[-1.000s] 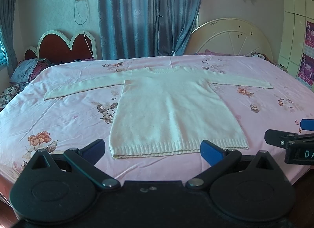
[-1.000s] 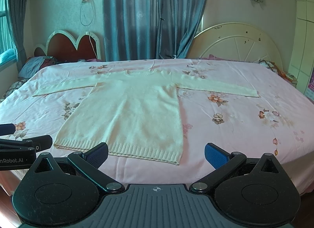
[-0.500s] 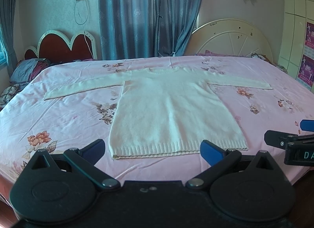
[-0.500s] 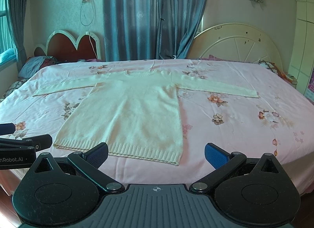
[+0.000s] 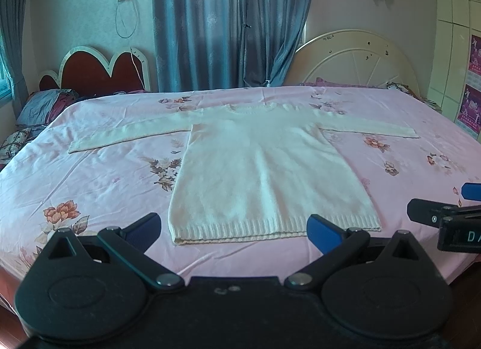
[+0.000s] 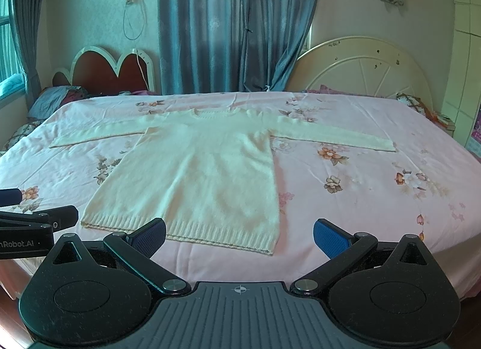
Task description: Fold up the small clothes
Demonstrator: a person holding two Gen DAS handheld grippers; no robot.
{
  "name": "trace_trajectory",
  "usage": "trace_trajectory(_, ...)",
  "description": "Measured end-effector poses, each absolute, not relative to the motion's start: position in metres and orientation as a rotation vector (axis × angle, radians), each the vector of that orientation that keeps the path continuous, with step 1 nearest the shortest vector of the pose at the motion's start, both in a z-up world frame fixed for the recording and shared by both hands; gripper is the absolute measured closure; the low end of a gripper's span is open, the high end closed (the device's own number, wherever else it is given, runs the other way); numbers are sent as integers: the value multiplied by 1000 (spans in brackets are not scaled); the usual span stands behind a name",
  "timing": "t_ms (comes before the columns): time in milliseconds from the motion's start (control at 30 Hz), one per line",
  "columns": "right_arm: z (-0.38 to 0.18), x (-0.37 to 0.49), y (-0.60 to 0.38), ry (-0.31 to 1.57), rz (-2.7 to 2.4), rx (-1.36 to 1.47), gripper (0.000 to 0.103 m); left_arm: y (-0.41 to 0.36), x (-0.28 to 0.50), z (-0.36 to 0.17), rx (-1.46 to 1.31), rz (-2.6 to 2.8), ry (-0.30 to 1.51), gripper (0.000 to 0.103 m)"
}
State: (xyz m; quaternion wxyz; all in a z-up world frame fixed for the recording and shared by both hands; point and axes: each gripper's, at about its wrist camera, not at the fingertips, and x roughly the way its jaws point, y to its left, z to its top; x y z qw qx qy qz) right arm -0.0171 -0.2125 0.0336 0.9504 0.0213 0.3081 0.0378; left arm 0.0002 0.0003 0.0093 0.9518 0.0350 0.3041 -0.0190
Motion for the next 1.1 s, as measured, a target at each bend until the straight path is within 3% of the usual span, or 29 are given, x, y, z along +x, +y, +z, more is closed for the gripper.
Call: trace_trajectory(1100, 33, -14, -210, 622, 69, 32, 0, 14, 2, 6, 53, -43, 625, 0)
